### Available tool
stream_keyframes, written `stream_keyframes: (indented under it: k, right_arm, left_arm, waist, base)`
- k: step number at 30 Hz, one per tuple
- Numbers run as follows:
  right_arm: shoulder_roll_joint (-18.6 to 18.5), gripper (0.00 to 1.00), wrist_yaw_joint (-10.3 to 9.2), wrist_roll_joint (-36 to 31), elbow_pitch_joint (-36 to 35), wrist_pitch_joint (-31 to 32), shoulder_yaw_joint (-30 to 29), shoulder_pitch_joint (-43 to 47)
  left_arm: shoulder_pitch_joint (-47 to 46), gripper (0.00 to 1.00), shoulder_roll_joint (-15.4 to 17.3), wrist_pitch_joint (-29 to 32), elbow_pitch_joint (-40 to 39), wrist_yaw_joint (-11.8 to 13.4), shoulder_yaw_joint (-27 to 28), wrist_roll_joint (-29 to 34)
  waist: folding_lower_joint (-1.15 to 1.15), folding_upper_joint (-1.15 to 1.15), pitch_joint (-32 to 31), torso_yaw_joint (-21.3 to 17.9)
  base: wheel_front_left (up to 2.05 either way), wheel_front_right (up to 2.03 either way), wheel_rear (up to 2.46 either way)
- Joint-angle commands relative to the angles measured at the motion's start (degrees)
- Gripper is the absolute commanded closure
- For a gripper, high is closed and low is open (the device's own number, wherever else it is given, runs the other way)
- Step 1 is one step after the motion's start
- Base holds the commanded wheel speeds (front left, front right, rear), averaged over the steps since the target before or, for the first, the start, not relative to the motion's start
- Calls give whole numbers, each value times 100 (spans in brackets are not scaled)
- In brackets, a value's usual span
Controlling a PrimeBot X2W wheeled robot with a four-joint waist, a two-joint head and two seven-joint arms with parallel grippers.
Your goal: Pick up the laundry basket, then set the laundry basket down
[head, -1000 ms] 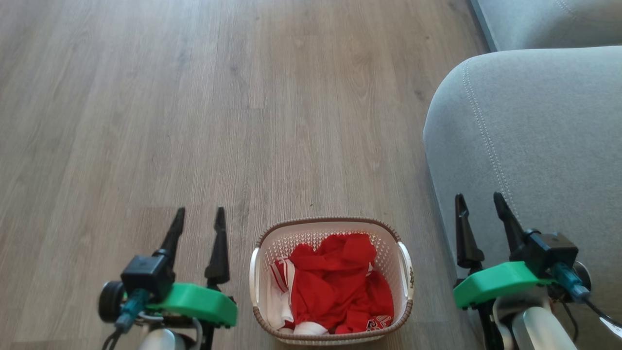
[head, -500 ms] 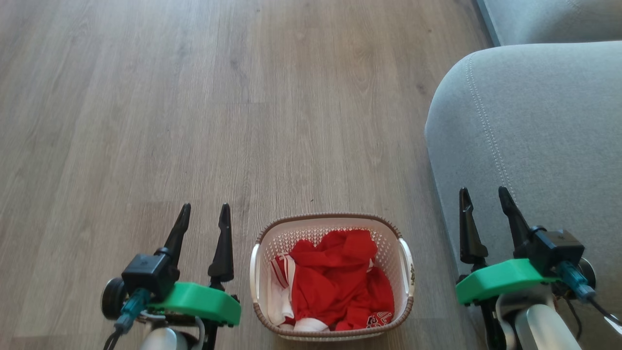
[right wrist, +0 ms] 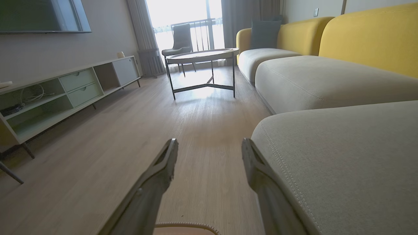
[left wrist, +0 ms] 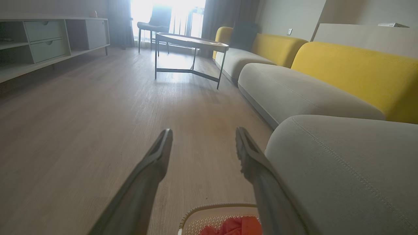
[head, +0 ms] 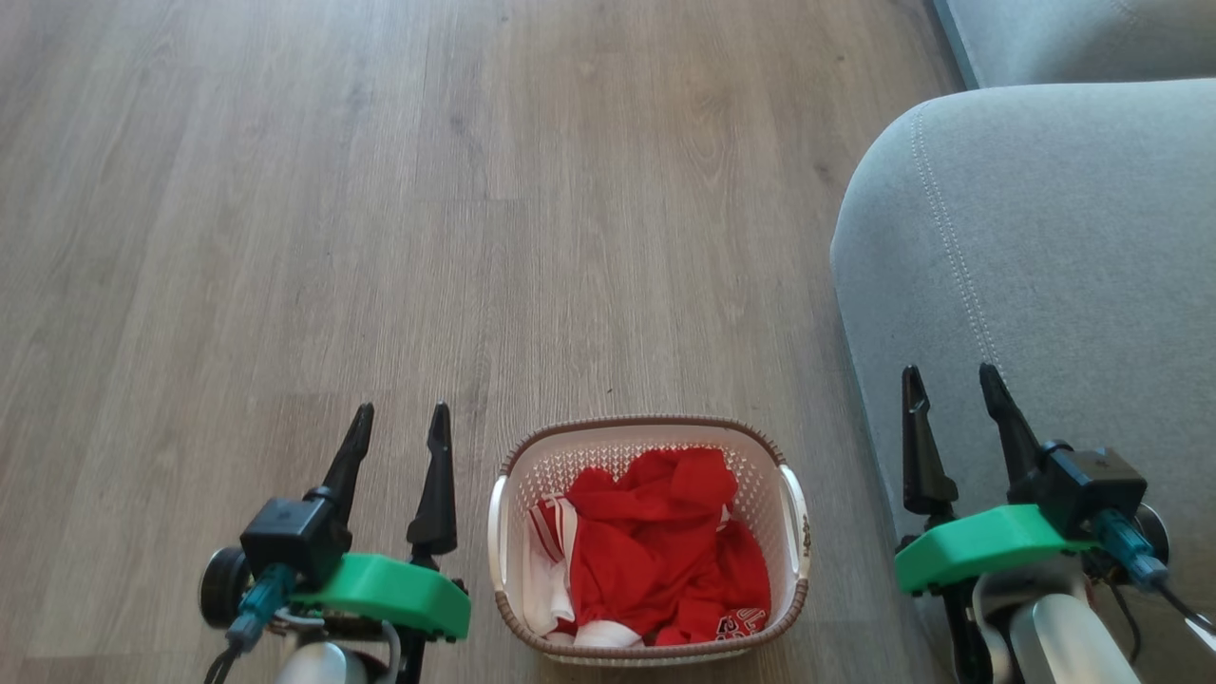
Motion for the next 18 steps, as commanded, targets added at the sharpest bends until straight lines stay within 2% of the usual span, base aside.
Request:
stream_keyframes:
  k: [1, 5, 6, 10, 18]
  right_arm:
    - [4, 0, 39, 2, -181, -68, 102, -180]
    - [4, 0, 39, -71, -183, -68, 125, -192]
    - [0, 100, 0, -33, 1, 0, -12, 0]
    - [4, 100, 0, -36, 342, 13, -1, 83]
    - [-28, 100, 2, 482, 391, 103, -33, 79]
  left_arm:
    - [-192, 0, -20, -29, -191, 1, 155, -33]
    - [-202, 0, -20, -29, -234, 5, 167, -92]
    - [0, 100, 0, 0, -27, 4, 6, -82]
    - [92, 100, 3, 2, 300, 5, 3, -105]
    - [75, 100, 35, 93, 344, -36, 88, -607]
  waist:
    - [0, 0, 4, -2]
    - [0, 0, 29, 0]
    - [0, 0, 28, -1]
    - [0, 0, 36, -3]
    - [1, 0, 27, -11]
  base:
    - [0, 0, 0]
    - [0, 0, 0]
    - [0, 0, 0]
    - [0, 0, 0]
    - [0, 0, 0]
